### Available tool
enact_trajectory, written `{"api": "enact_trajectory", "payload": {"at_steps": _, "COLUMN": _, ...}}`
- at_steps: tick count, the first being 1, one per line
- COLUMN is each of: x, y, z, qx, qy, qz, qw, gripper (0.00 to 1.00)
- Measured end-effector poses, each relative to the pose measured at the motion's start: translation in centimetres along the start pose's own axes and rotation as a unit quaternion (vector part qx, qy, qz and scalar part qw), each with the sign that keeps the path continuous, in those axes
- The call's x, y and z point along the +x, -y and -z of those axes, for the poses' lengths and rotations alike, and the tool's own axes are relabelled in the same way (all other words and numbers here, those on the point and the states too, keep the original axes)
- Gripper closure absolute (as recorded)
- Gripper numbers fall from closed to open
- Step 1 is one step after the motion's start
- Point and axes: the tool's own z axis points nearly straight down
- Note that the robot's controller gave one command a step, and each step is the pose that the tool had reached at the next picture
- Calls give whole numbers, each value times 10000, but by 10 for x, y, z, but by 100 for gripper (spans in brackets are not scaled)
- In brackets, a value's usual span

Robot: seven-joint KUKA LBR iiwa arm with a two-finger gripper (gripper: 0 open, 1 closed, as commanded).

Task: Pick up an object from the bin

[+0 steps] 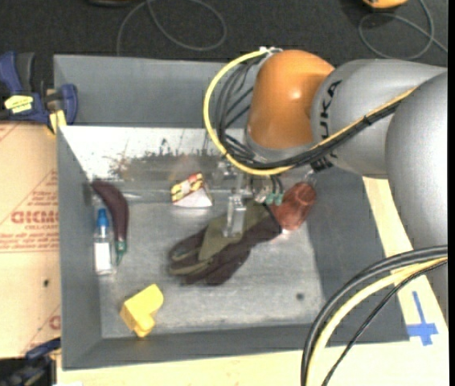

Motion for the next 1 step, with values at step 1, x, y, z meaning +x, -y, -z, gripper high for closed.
{"api": "enact_trajectory", "payload": {"at_steps": 1, "x": -2, "y": 0, "z": 5, "qx": -2, "qy": 39, "qz": -1, "qw": 10000, "gripper": 0}}
